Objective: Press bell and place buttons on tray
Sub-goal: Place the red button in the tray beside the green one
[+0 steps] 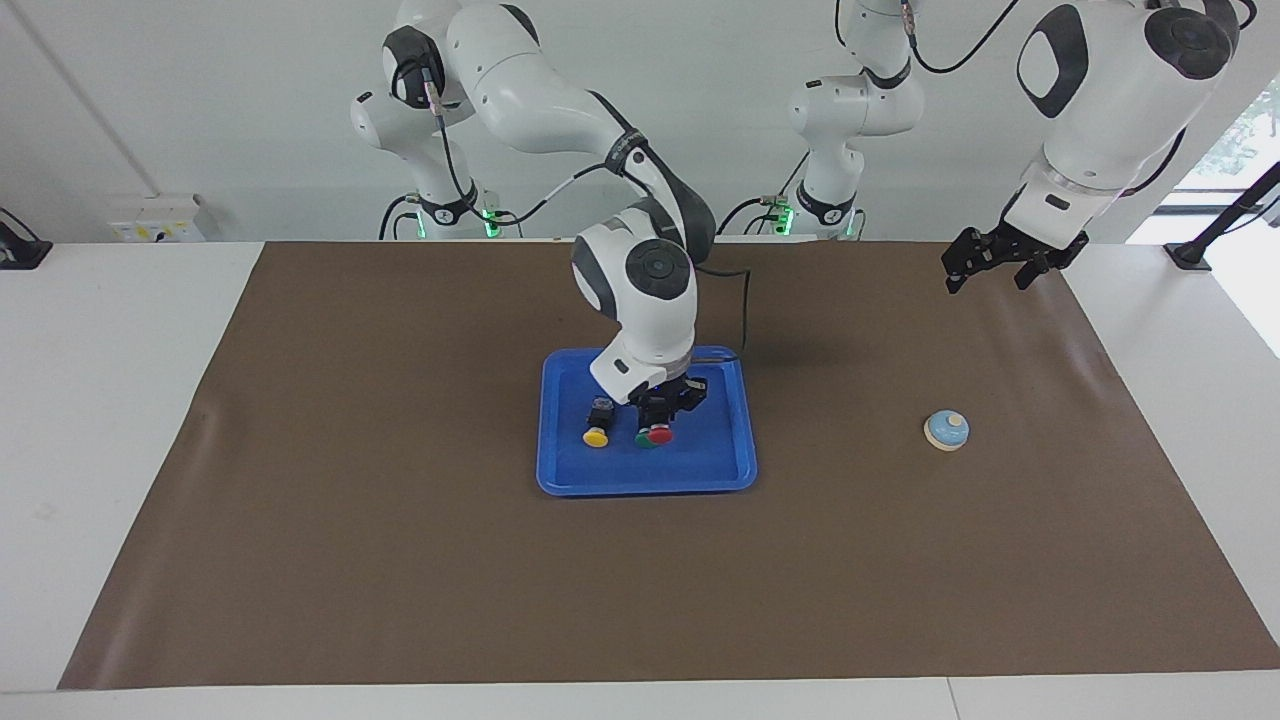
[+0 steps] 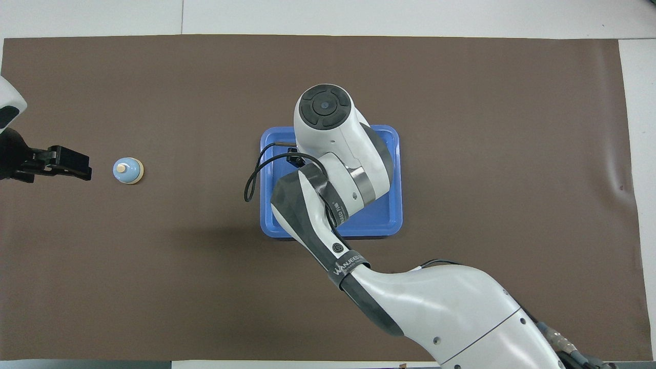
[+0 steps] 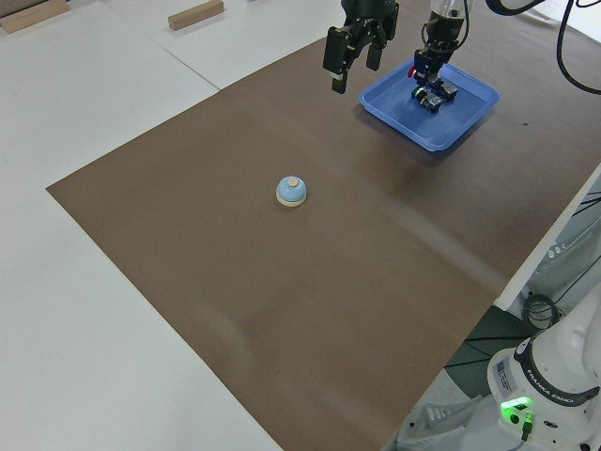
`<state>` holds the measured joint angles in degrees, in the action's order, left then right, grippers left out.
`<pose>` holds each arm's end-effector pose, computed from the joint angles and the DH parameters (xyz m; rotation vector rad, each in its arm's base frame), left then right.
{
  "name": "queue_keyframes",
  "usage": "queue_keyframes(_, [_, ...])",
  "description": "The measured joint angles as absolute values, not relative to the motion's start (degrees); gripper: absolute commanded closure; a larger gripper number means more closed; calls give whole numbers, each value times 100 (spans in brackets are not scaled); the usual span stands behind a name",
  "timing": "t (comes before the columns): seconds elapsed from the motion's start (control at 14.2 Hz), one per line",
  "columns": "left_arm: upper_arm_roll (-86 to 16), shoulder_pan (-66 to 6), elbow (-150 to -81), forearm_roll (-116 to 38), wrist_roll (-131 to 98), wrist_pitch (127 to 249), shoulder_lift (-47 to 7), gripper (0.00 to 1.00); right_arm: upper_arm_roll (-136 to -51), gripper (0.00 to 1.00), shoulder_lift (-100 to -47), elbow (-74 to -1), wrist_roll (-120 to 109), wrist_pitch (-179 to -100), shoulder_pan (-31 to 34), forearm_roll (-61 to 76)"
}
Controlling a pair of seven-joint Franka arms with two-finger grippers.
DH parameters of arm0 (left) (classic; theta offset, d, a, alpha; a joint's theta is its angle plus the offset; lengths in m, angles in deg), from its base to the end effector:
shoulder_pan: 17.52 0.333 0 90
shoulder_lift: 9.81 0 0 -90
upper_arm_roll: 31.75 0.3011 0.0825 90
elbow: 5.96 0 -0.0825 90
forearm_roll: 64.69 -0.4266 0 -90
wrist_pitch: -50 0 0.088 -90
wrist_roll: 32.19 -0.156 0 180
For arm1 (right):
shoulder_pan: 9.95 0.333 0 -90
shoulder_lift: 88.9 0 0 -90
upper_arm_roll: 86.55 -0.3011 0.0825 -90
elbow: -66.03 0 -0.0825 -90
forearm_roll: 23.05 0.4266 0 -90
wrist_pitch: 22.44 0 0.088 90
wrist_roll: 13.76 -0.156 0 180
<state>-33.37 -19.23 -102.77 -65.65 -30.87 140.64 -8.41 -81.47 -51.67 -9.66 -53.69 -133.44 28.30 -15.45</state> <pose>0.5815 -0.0314 0.5152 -3.1177 0.0560 0.1287 0.6186 0.4350 0.2754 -3.0939 0.2330 0.1024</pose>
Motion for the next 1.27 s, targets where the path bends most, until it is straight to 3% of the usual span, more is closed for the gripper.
queue_keyframes(0.42, [-3337, -1923, -10277, -6565, -3086, 14064, -841, 0, -8148, 78, -4944, -830, -5724, -13377, 3109, -1539])
queue_keyframes(0.7, [-3337, -1923, -10277, -6565, -3087, 14064, -841, 0, -8148, 68, -4834, -828, -5803, -13642, 3237, -1524])
queue_keyframes(0.92, [-3337, -1923, -10277, -6565, -3087, 14064, -841, 0, -8148, 13, -4786, -836, -5808, -13743, 3235, -1521])
queue_keyframes(0.99, [-3337, -1923, -10277, -6565, -3086, 14065, -841, 0, -8147, 0, -4761, -852, -5810, -13824, 3235, -1521])
queue_keyframes(1.27, [-3337, -1923, -10277, -6565, -3086, 14064, -841, 0, -8146, 0, -4715, -879, -5811, -13905, 3232, -1520])
